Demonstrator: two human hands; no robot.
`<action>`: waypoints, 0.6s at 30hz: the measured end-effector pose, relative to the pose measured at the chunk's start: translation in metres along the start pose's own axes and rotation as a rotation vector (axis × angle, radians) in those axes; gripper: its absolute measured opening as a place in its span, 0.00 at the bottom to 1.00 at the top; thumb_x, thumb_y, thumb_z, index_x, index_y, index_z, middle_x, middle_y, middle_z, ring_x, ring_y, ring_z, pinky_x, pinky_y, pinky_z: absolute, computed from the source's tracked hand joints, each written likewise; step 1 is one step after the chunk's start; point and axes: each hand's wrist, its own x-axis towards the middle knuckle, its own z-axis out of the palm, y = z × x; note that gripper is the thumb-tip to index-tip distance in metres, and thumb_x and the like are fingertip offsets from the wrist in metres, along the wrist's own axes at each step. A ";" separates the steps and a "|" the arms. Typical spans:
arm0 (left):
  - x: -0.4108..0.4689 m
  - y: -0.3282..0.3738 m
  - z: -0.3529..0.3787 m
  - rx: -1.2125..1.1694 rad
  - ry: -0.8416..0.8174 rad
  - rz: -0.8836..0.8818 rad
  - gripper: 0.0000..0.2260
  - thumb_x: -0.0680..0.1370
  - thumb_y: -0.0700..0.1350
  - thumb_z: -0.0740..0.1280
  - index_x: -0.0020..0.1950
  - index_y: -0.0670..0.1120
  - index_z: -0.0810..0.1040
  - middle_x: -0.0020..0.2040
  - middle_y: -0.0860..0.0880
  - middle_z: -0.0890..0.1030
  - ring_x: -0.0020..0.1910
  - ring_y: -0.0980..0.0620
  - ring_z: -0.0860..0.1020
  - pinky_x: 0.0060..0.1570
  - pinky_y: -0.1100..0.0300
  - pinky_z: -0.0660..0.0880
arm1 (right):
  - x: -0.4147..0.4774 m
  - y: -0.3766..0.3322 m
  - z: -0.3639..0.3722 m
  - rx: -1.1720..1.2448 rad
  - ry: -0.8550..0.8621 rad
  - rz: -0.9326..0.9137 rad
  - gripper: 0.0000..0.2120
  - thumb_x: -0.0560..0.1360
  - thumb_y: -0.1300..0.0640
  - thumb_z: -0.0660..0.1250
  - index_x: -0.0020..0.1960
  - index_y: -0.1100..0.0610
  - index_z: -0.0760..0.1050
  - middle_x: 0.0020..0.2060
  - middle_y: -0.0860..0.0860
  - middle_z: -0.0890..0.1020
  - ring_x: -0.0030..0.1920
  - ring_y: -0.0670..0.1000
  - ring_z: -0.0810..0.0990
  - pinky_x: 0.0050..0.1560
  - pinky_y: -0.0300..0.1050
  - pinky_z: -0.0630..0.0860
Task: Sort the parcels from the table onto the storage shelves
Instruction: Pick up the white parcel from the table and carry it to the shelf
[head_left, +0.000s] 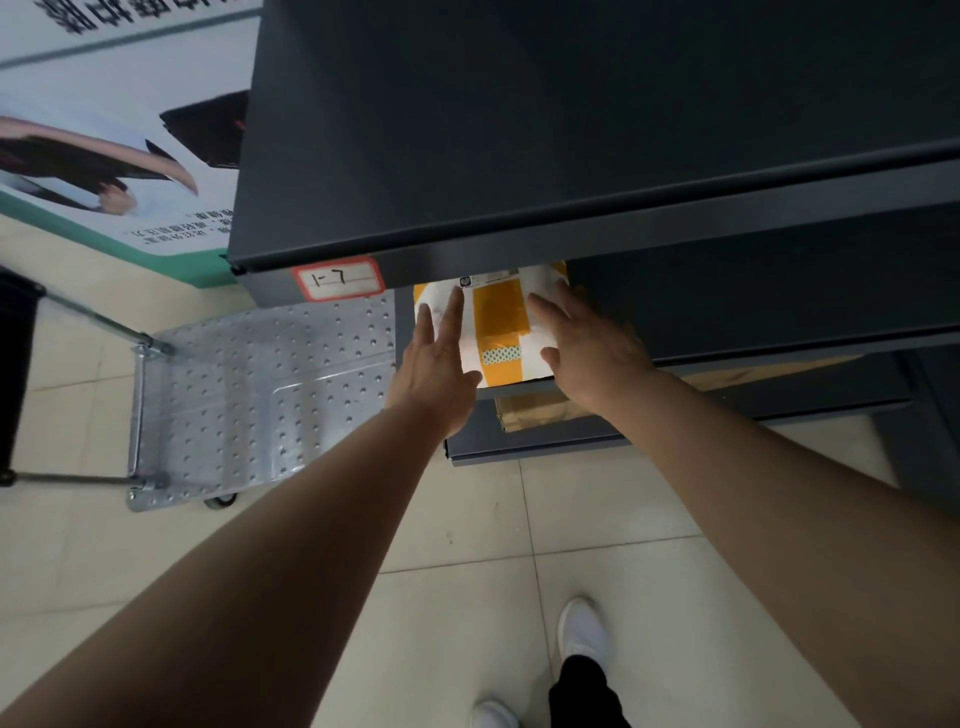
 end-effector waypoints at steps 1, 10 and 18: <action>-0.009 0.002 0.000 0.024 -0.022 0.002 0.39 0.79 0.46 0.66 0.79 0.59 0.41 0.80 0.47 0.42 0.77 0.39 0.55 0.67 0.44 0.67 | -0.009 0.001 0.000 -0.042 0.005 0.000 0.29 0.80 0.52 0.61 0.77 0.47 0.53 0.77 0.51 0.52 0.74 0.59 0.57 0.68 0.59 0.64; -0.101 0.024 -0.024 0.376 -0.228 0.219 0.26 0.80 0.46 0.63 0.77 0.47 0.59 0.77 0.45 0.60 0.77 0.43 0.54 0.73 0.47 0.58 | -0.116 -0.020 -0.015 -0.058 -0.249 0.099 0.26 0.81 0.50 0.57 0.77 0.52 0.54 0.78 0.52 0.51 0.77 0.55 0.44 0.75 0.59 0.51; -0.211 0.050 -0.060 0.558 -0.380 0.417 0.24 0.81 0.48 0.59 0.77 0.49 0.60 0.73 0.42 0.66 0.72 0.40 0.62 0.68 0.45 0.65 | -0.264 -0.049 -0.048 0.036 -0.230 0.198 0.24 0.82 0.50 0.55 0.75 0.56 0.59 0.75 0.55 0.60 0.75 0.56 0.55 0.71 0.53 0.58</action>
